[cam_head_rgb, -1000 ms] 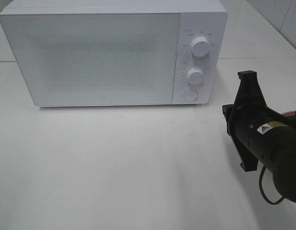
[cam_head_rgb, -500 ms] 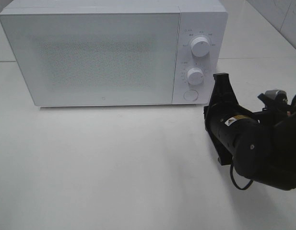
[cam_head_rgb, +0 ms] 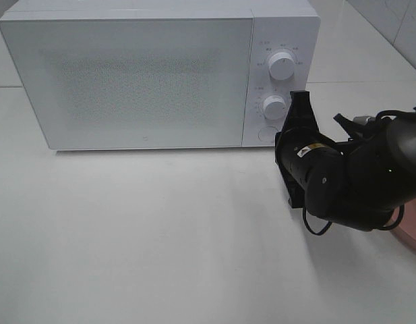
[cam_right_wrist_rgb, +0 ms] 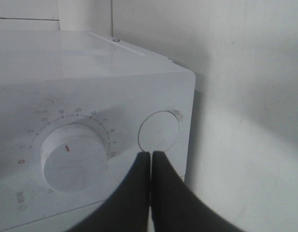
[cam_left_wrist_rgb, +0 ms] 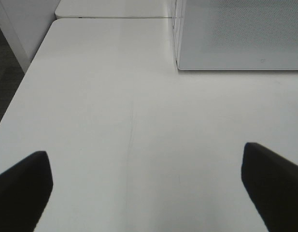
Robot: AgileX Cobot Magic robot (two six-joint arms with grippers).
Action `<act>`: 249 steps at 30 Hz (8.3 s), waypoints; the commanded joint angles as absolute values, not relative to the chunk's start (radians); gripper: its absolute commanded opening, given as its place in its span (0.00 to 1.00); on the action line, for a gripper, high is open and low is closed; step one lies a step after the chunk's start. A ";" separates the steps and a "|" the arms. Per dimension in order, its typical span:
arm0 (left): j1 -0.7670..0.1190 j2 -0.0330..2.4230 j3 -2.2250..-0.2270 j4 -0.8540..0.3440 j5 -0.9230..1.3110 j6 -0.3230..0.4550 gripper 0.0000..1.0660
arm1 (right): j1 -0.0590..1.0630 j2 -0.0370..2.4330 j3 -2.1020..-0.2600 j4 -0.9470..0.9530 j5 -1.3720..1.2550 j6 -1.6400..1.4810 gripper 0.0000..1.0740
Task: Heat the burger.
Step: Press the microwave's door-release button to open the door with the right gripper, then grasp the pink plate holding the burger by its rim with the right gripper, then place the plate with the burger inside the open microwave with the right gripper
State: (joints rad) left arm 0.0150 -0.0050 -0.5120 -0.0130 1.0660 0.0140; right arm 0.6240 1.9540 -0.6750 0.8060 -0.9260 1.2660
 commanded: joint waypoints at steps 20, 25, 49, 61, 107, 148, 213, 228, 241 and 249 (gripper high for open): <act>0.017 -0.028 -0.517 -0.013 1.070 0.014 0.96 | 0.558 2.130 -0.838 0.762 -0.906 1.333 0.00; 0.017 -0.028 -0.517 -0.013 1.070 0.014 0.96 | 0.558 2.153 -0.864 0.769 -0.922 1.335 0.00; 0.017 -0.021 -0.517 -0.013 1.070 0.013 0.96 | 0.547 2.174 -0.990 0.733 -1.133 1.310 0.00; 0.017 -0.021 -0.517 -0.013 1.070 0.013 0.96 | 0.536 2.185 -1.032 0.710 -1.108 1.291 0.00; 0.017 -0.021 -0.517 -0.013 1.070 0.013 0.96 | 0.537 1.728 -0.684 0.780 -0.437 0.837 0.01; 0.017 -0.021 -0.517 -0.013 1.070 0.013 0.96 | 0.196 1.480 -0.878 0.110 0.837 0.000 0.24; 0.017 -0.021 -0.517 -0.013 1.070 0.013 0.96 | 0.069 1.844 -0.870 -0.067 0.587 0.029 0.67; 0.017 -0.021 -0.517 -0.013 1.070 0.013 0.96 | 0.070 1.861 -0.849 -0.069 0.598 0.046 0.00; 0.017 -0.021 -0.517 -0.013 1.070 0.013 0.96 | 0.110 1.827 -0.849 -0.181 0.663 0.150 0.00; 0.017 -0.021 -0.517 -0.013 1.070 0.013 0.96 | 0.174 1.760 -0.849 -0.268 0.737 0.217 0.00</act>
State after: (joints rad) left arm 0.0150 -0.0050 -0.5120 -0.0120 1.0660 0.0140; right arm 0.1700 1.7670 -0.8560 -0.2740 0.7180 0.2000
